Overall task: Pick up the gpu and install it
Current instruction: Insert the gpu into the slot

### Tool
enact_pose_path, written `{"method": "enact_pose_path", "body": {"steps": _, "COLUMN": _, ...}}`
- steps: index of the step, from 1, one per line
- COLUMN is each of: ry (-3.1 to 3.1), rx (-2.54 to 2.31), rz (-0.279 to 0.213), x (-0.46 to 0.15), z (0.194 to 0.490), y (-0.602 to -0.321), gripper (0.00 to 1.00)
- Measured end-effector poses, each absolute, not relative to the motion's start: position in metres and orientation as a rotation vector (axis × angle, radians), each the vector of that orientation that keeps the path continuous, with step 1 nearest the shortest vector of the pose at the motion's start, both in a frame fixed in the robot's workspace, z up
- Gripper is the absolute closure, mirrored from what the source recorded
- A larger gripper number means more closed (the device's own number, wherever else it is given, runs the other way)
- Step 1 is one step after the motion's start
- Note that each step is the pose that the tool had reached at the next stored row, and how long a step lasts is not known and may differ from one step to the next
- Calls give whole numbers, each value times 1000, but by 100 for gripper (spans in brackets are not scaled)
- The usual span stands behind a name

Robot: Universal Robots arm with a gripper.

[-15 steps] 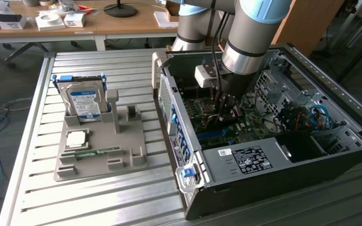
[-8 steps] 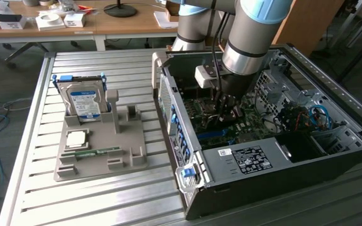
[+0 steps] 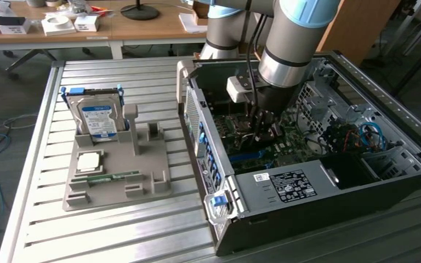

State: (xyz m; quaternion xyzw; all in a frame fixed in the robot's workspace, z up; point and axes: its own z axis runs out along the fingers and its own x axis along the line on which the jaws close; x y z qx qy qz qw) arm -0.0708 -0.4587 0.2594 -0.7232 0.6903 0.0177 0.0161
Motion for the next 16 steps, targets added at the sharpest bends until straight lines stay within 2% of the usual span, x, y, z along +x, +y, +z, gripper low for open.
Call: {"method": "enact_pose_path", "body": {"steps": 16, "ry": 2158, "rx": -2238, "rz": 55, "x": -71, "z": 259, "y": -460, "gripper": 74}}
